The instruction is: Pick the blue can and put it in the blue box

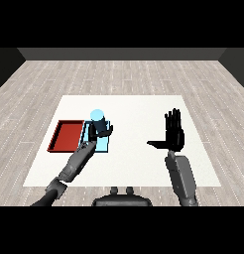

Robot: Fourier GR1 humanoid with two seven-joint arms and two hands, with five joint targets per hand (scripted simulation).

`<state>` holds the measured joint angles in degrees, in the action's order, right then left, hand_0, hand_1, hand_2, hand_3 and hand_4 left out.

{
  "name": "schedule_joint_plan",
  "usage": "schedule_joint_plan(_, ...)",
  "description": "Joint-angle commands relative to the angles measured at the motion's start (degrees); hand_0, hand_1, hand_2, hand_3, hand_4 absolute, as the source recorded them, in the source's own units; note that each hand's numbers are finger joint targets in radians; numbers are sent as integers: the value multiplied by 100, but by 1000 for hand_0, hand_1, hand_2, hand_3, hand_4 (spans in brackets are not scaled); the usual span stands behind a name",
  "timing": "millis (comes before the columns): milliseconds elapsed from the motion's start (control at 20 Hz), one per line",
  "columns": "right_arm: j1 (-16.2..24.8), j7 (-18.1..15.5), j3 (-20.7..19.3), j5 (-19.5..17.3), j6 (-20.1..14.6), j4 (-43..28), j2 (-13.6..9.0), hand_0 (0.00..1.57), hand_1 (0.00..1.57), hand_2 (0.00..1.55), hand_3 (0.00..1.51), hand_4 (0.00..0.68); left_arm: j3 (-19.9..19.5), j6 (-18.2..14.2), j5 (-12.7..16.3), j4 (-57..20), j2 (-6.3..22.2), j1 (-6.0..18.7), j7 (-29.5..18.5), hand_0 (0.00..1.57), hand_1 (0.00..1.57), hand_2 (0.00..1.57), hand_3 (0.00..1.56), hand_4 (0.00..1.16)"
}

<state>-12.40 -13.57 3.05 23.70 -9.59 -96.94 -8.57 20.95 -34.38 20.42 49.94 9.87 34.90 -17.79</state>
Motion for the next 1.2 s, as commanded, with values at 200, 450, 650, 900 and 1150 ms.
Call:
schedule_joint_plan(200, -38, -148, -409, 90, 89, 506, -27, 0, 0, 0, 0, 0, -749, 476, -49, -2069, 380, 1182, 421, 1571, 1571, 1571, 1508, 1097)
schedule_joint_plan(450, -357, -220, -499, 73, 142, 938, -13, 0, 0, 0, 0, 0, -756, 425, -232, -3089, 365, 1369, 917, 1571, 1571, 1571, 1456, 1023)
schedule_joint_plan(650, -360, -140, -535, 73, 81, 1019, 5, 0, 0, 0, 0, 0, -773, 309, -371, -4009, 9, 1443, 847, 1571, 1571, 1511, 1347, 986)
schedule_joint_plan(900, -240, -360, -631, 127, 389, 1288, -94, 0, 0, 0, 0, 0, -700, 356, -487, -4708, -95, 1263, 1358, 903, 903, 839, 951, 898)
schedule_joint_plan(1150, -80, -259, -612, 236, 407, 809, -45, 0, 0, 0, 0, 0, -852, 709, -423, -4826, -90, 803, 912, 1156, 1156, 1079, 550, 775)
